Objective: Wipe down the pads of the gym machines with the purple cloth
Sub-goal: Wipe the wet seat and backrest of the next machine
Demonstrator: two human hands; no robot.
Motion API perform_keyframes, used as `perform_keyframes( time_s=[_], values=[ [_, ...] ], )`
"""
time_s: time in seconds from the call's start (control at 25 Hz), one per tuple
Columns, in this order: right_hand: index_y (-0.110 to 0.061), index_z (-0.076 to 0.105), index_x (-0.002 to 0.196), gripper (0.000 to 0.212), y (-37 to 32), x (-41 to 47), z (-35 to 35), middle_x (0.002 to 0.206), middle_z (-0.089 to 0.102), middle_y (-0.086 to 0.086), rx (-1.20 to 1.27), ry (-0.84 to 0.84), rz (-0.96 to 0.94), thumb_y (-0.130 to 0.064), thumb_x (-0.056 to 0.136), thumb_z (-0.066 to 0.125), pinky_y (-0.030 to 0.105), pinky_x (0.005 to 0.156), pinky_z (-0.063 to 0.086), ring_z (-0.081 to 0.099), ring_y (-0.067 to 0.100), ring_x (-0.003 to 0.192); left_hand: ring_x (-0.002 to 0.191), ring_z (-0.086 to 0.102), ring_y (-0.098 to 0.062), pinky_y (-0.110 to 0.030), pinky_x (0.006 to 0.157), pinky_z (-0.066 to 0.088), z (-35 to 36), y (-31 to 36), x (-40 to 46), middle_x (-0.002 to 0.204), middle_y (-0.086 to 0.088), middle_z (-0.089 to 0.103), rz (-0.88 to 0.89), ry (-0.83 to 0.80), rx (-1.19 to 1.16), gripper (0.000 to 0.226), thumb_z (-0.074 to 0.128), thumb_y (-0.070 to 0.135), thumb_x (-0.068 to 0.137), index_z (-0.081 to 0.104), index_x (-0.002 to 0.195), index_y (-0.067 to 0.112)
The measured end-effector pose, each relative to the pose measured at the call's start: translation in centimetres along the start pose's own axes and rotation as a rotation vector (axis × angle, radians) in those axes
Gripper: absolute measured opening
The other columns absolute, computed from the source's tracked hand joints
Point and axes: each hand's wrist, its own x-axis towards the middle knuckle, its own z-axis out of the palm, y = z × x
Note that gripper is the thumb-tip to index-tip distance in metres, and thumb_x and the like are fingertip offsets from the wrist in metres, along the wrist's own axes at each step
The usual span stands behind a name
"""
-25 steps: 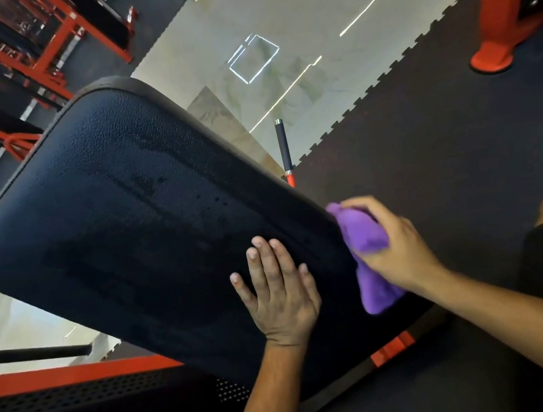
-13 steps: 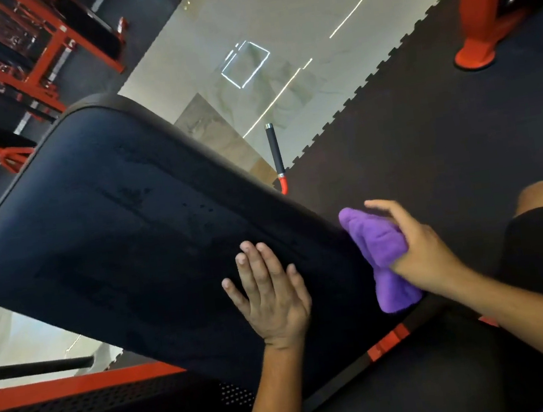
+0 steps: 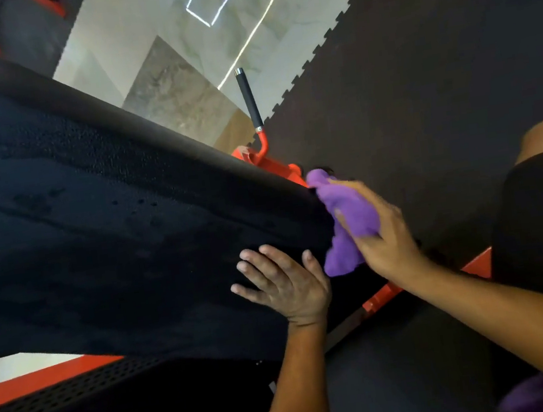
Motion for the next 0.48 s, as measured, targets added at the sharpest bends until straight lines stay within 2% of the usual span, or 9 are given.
perform_keyframes(
  time_s=[0.04,0.08,0.16,0.2,0.24,0.32,0.4,0.44,0.48],
  values=[
    [-0.015,0.060,0.134,0.043,1.7,-1.3,-1.1,0.133,0.064,0.001,-0.049,-0.019,0.026,-0.022,0.091,0.056,0.035,0.106,0.044,0.059,0.019,0.127,0.160,-0.003,-0.029,-0.058,0.126,-0.002,0.0,-0.4,-0.5,0.173,-0.015,-0.003,0.076,-0.031,0.020,0.067,0.024,0.040,0.111,0.006,0.163,0.002],
    [-0.022,0.062,0.131,0.039,3.1,-1.7,-2.2,0.126,0.067,-0.002,-0.086,-0.007,0.147,-0.027,0.092,0.057,0.034,0.101,0.047,0.062,0.018,0.121,0.160,-0.001,-0.029,-0.059,0.126,-0.002,0.0,-0.8,-1.0,0.173,-0.016,0.000,0.155,-0.057,0.054,0.066,0.026,0.038,0.111,0.009,0.164,0.002],
    [-0.031,0.068,0.118,0.025,3.9,0.3,-2.9,0.116,0.070,-0.007,-0.019,0.075,0.534,-0.032,0.094,0.063,0.033,0.095,0.050,0.065,0.018,0.114,0.160,0.000,-0.028,-0.058,0.126,-0.001,0.1,-1.3,-1.5,0.172,-0.016,0.003,0.225,-0.081,0.081,0.065,0.028,0.037,0.111,0.012,0.164,0.002],
    [-0.031,0.070,0.117,0.024,3.5,1.7,-2.5,0.115,0.071,-0.007,0.024,0.088,0.624,-0.028,0.094,0.066,0.031,0.093,0.050,0.065,0.017,0.113,0.160,0.000,-0.028,-0.058,0.126,-0.001,0.2,-1.4,-1.7,0.172,-0.016,0.003,0.230,-0.081,0.074,0.065,0.028,0.036,0.111,0.013,0.163,0.002],
    [-0.028,0.070,0.119,0.026,2.9,2.3,-2.0,0.114,0.070,-0.007,0.044,0.075,0.578,-0.023,0.094,0.067,0.028,0.090,0.049,0.064,0.014,0.111,0.160,0.000,-0.028,-0.058,0.126,-0.001,0.2,-1.5,-1.8,0.172,-0.016,0.003,0.231,-0.081,0.079,0.065,0.028,0.036,0.111,0.013,0.163,0.002],
    [-0.021,0.068,0.120,0.032,0.4,2.6,-1.1,0.115,0.070,-0.005,0.081,0.064,0.304,-0.011,0.090,0.065,0.025,0.088,0.047,0.064,0.011,0.108,0.160,0.000,-0.027,-0.057,0.126,-0.001,0.4,-1.3,-1.5,0.173,-0.016,0.003,0.238,-0.075,0.112,0.064,0.028,0.036,0.111,0.013,0.164,0.002],
    [-0.016,0.062,0.129,0.041,1.0,-0.3,-1.2,0.127,0.067,0.000,0.061,-0.032,0.090,-0.008,0.089,0.060,0.029,0.101,0.047,0.062,0.014,0.121,0.160,0.001,-0.027,-0.058,0.126,0.000,0.0,-1.1,-1.5,0.173,-0.016,0.003,0.231,-0.088,0.100,0.065,0.029,0.036,0.111,0.013,0.164,0.002],
    [-0.015,0.059,0.133,0.042,2.1,-1.8,-1.6,0.130,0.065,0.003,-0.018,-0.055,0.129,-0.011,0.092,0.058,0.035,0.105,0.047,0.060,0.019,0.125,0.160,0.000,-0.028,-0.058,0.126,0.000,0.0,-1.2,-1.6,0.172,-0.016,0.003,0.248,-0.095,0.105,0.065,0.029,0.036,0.111,0.012,0.164,0.002],
    [-0.016,0.059,0.133,0.037,2.5,-2.1,-2.3,0.126,0.066,0.003,-0.094,-0.035,0.279,-0.016,0.095,0.057,0.039,0.103,0.049,0.062,0.022,0.122,0.160,0.000,-0.028,-0.058,0.126,-0.001,0.0,-1.2,-1.6,0.172,-0.017,0.002,0.257,-0.096,0.126,0.065,0.030,0.036,0.110,0.012,0.164,0.002]
  ],
)
